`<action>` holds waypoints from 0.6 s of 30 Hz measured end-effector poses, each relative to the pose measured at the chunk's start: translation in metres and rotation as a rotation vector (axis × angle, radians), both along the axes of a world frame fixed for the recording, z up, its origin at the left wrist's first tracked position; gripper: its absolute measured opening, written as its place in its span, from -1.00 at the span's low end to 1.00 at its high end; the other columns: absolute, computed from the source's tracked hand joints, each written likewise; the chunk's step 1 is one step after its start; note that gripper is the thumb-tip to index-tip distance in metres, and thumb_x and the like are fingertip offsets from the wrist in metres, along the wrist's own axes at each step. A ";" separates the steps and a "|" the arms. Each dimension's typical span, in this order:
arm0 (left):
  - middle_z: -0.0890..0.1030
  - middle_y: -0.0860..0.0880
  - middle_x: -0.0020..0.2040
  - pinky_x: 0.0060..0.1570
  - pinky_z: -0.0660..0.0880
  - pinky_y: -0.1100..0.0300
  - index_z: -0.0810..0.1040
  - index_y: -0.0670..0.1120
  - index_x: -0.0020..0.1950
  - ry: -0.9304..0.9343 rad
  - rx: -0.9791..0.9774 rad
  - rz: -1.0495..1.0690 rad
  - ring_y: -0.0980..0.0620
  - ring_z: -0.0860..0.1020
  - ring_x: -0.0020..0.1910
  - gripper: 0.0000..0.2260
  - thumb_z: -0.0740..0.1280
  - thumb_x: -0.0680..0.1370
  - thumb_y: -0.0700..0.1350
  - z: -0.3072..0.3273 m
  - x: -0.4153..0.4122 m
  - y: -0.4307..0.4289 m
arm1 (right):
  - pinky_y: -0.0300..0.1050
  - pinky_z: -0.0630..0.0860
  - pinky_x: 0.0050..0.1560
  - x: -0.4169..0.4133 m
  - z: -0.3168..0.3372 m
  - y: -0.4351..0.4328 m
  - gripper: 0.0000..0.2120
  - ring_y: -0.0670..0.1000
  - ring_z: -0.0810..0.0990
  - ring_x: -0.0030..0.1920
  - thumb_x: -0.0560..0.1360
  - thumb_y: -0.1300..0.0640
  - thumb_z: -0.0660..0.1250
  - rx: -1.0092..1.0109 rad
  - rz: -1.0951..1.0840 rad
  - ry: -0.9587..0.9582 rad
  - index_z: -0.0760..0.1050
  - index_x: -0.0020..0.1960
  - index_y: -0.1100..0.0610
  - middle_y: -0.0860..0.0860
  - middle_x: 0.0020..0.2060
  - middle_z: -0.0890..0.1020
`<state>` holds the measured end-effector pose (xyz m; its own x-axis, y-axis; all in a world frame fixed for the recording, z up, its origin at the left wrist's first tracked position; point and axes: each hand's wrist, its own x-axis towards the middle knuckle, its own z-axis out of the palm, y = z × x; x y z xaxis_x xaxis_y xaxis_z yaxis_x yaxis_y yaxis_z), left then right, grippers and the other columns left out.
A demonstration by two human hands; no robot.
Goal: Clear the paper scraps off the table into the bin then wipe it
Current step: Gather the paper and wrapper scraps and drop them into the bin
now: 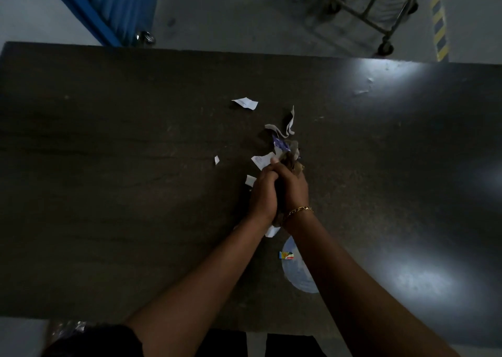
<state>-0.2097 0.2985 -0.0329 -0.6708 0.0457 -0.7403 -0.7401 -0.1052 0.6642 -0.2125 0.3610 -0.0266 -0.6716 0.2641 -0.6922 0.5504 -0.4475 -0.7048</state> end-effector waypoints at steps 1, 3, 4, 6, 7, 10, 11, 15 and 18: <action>0.67 -0.02 0.17 0.23 0.53 0.00 0.64 0.07 0.23 -0.032 0.083 0.077 0.03 0.60 0.22 -0.69 0.17 0.63 0.07 0.003 0.001 0.000 | -0.09 0.59 -0.03 0.000 0.001 0.002 -0.78 0.02 0.68 0.06 0.52 0.08 0.47 -0.011 0.001 -0.005 0.59 0.15 0.05 0.05 0.05 0.70; 0.66 0.01 0.11 0.04 0.50 0.11 0.63 0.09 0.17 -0.048 0.162 0.165 0.10 0.59 0.12 -0.74 0.15 0.69 0.03 0.008 0.001 -0.002 | -0.11 0.55 -0.03 0.000 -0.001 0.003 -0.80 -0.01 0.65 0.08 0.54 0.15 0.44 -0.007 0.040 -0.013 0.55 0.13 -0.01 0.02 0.07 0.67; 0.66 -0.01 0.15 0.05 0.50 0.10 0.63 0.08 0.22 -0.049 0.171 0.183 0.07 0.59 0.15 -0.73 0.17 0.67 0.08 0.007 0.001 -0.003 | -0.12 0.54 -0.02 0.001 -0.002 0.003 -0.76 -0.02 0.64 0.10 0.54 0.18 0.43 -0.001 0.073 -0.014 0.53 0.16 -0.02 0.02 0.10 0.66; 0.67 -0.08 0.20 0.11 0.50 0.03 0.64 0.03 0.27 -0.053 0.175 0.194 -0.02 0.60 0.22 -0.64 0.17 0.66 0.14 0.008 0.001 -0.007 | -0.07 0.55 0.07 0.002 -0.002 0.004 -0.57 0.02 0.61 0.16 0.50 0.23 0.45 0.009 0.125 -0.018 0.46 0.32 0.03 0.04 0.17 0.63; 0.68 -0.08 0.16 0.09 0.49 0.03 0.67 0.02 0.18 -0.054 0.177 0.191 -0.03 0.60 0.21 -0.64 0.13 0.68 0.12 0.012 0.001 -0.008 | -0.03 0.56 0.10 0.003 -0.003 0.005 -0.49 0.04 0.61 0.18 0.47 0.25 0.46 0.010 0.138 -0.023 0.43 0.37 0.04 0.05 0.19 0.62; 0.66 -0.02 0.08 0.02 0.47 0.05 0.62 0.09 0.03 -0.044 0.172 0.145 -0.01 0.59 0.18 -0.68 0.08 0.71 0.06 0.008 0.003 -0.012 | -0.05 0.58 0.01 0.008 -0.003 0.010 -0.54 0.04 0.63 0.09 0.49 0.34 0.41 0.019 0.130 -0.041 0.41 0.29 -0.01 0.04 0.10 0.62; 0.65 0.01 0.10 0.02 0.48 0.06 0.60 0.12 0.06 -0.039 0.165 0.120 -0.01 0.58 0.19 -0.71 0.09 0.71 0.05 0.009 0.004 -0.013 | -0.09 0.57 -0.06 0.009 -0.003 0.011 -0.55 0.02 0.63 0.03 0.50 0.35 0.38 0.038 0.125 -0.051 0.41 0.28 -0.01 0.03 0.05 0.62; 0.57 -0.01 0.32 0.14 0.52 0.02 0.49 0.07 0.43 0.052 0.081 0.039 0.00 0.55 0.27 -0.67 0.14 0.69 0.02 0.005 0.007 -0.017 | -0.12 0.54 -0.09 0.016 -0.006 0.014 -0.54 0.02 0.63 0.06 0.54 0.33 0.34 0.072 0.097 -0.094 0.44 0.42 0.13 0.05 0.09 0.63; 0.55 0.07 0.22 0.12 0.50 0.09 0.50 0.01 0.42 0.159 -0.084 0.020 0.11 0.53 0.19 -0.70 0.19 0.70 -0.04 0.004 0.002 -0.022 | -0.12 0.52 -0.09 0.021 -0.002 0.021 -0.62 0.03 0.63 0.08 0.55 0.32 0.32 0.029 0.063 -0.092 0.48 0.35 0.14 0.08 0.12 0.64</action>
